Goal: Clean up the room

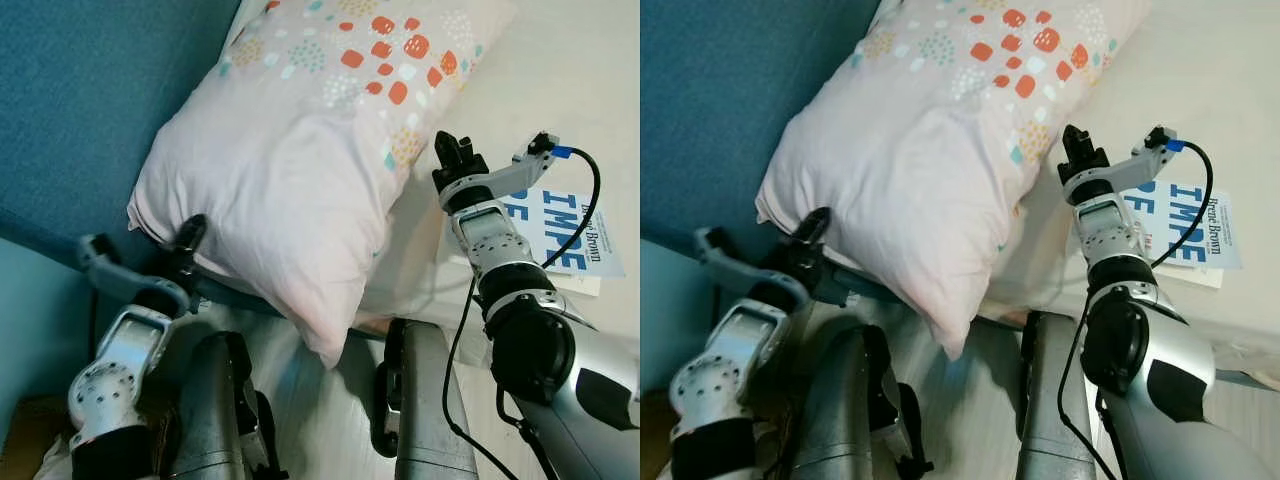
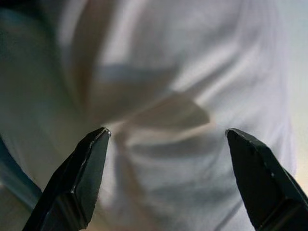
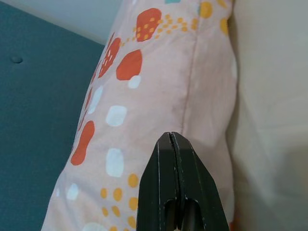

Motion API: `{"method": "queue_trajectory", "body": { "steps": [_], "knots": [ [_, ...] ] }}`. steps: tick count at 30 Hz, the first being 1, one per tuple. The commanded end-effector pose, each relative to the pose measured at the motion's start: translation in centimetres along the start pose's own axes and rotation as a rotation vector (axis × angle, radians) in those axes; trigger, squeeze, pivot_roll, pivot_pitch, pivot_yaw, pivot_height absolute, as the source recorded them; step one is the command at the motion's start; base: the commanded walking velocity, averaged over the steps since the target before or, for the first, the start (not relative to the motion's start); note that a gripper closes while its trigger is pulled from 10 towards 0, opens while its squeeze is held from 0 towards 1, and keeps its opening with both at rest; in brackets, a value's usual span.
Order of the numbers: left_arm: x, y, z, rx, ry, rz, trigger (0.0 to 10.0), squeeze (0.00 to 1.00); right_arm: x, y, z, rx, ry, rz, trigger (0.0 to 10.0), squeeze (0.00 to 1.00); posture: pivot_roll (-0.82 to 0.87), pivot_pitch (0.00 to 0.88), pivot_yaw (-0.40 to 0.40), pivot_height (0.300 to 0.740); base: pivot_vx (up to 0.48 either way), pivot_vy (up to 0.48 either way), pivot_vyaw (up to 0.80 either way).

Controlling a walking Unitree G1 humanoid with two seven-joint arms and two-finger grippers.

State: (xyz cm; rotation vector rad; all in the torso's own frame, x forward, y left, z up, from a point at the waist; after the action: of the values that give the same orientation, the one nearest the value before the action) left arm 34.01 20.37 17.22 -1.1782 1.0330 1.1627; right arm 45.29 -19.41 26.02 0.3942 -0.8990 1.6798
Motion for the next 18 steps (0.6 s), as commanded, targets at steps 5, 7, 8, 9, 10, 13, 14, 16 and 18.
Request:
{"method": "queue_trajectory", "body": {
  "steps": [5,7,8,9,10,13,14,16,18],
  "knots": [
    [0.8,0.8,-2.0,0.025,0.156,0.040,10.0,0.00,-0.3,0.3,-0.7,0.016,0.008,0.006,0.0,0.00,0.06,0.581,0.004,0.547,0.000,0.000,0.00],
    [0.9,0.7,-2.6,0.032,0.184,0.045,10.0,0.00,-0.3,0.4,-0.6,0.015,0.010,0.008,0.0,0.00,0.06,0.581,0.004,0.547,0.000,0.000,0.00],
    [0.9,0.7,-2.6,0.032,0.184,0.045,10.0,0.00,-0.3,0.4,-0.6,0.015,0.010,0.008,0.0,0.00,0.06,0.581,0.004,0.547,0.000,0.000,0.00],
    [1.0,0.5,-3.7,0.050,0.218,0.059,10.0,0.00,-0.4,0.4,-0.5,0.013,0.012,0.009,0.0,0.00,0.03,0.581,-0.004,0.547,0.000,0.000,0.00],
    [1.0,0.5,-3.7,0.050,0.218,0.059,10.0,0.00,-0.4,0.4,-0.5,0.013,0.012,0.009,0.0,0.00,0.03,0.581,-0.004,0.547,0.000,0.000,0.00],
    [-0.3,0.3,-9.9,0.166,0.359,0.051,10.0,0.00,-1.0,0.7,-0.2,-0.001,0.012,-0.004,0.0,0.00,0.02,0.581,-0.008,0.547,0.000,0.000,0.00],
    [-0.3,0.3,-9.9,0.166,0.359,0.051,10.0,0.00,-1.0,0.7,-0.2,-0.001,0.012,-0.004,0.0,0.00,0.02,0.581,-0.008,0.547,0.000,0.000,0.00],
    [-0.7,0.4,-11.1,0.193,0.377,0.050,10.0,0.00,-1.1,0.7,-0.2,-0.002,0.011,-0.008,0.0,0.00,0.02,0.581,-0.008,0.547,0.000,0.000,0.00],
    [-0.8,0.6,-11.9,0.209,0.398,0.043,0.0,0.20,-1.1,0.8,-0.2,-0.001,0.011,-0.009,0.0,0.00,0.01,0.576,-0.010,0.547,0.000,0.000,0.00]
  ]
}}
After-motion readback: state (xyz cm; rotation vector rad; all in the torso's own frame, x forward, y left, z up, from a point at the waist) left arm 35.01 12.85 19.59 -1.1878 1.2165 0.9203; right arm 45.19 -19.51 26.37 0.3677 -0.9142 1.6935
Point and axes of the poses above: a point about 5 cm out from each wrist's last joint towards the gripper, its own y axis pointing back from the gripper into the wrist, its own z axis along the axis of the wrist's last joint, x = y × z, the point moved 4 cm from there along -y, pointing out of the wrist towards the gripper, and after that the axes turned 12 degrees about y, right-handed, at the moved point
